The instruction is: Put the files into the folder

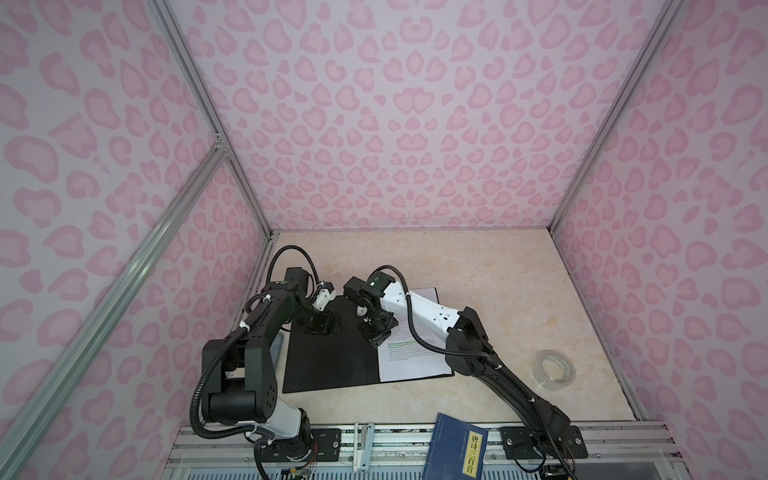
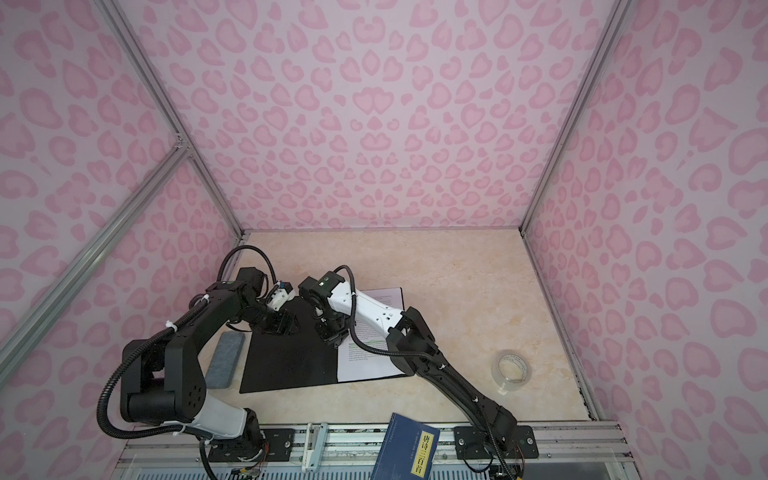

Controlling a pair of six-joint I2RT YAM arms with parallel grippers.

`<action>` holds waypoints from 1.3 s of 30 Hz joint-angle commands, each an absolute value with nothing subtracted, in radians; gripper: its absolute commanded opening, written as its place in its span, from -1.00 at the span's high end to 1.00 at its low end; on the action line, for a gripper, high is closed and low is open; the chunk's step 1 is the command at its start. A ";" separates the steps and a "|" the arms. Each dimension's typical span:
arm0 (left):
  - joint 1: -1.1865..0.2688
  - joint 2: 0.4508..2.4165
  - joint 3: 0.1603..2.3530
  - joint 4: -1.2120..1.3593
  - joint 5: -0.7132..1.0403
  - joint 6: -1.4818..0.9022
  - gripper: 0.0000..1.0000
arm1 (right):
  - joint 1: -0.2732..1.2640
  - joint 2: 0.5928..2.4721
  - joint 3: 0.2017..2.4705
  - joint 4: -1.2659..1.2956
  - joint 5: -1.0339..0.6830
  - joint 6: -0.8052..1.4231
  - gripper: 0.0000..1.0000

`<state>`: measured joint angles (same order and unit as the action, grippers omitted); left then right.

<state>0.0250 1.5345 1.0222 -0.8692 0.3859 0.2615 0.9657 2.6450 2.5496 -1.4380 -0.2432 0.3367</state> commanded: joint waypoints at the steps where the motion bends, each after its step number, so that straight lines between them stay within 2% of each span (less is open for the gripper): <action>1: 0.028 1.523 1.019 -0.881 0.399 0.267 -0.49 | 0.961 2.672 2.542 -1.456 -0.162 0.328 0.85; 39: 0.041 1.509 0.996 -0.861 0.414 0.261 -0.49 | 0.962 2.682 2.576 -1.437 -0.210 0.353 0.86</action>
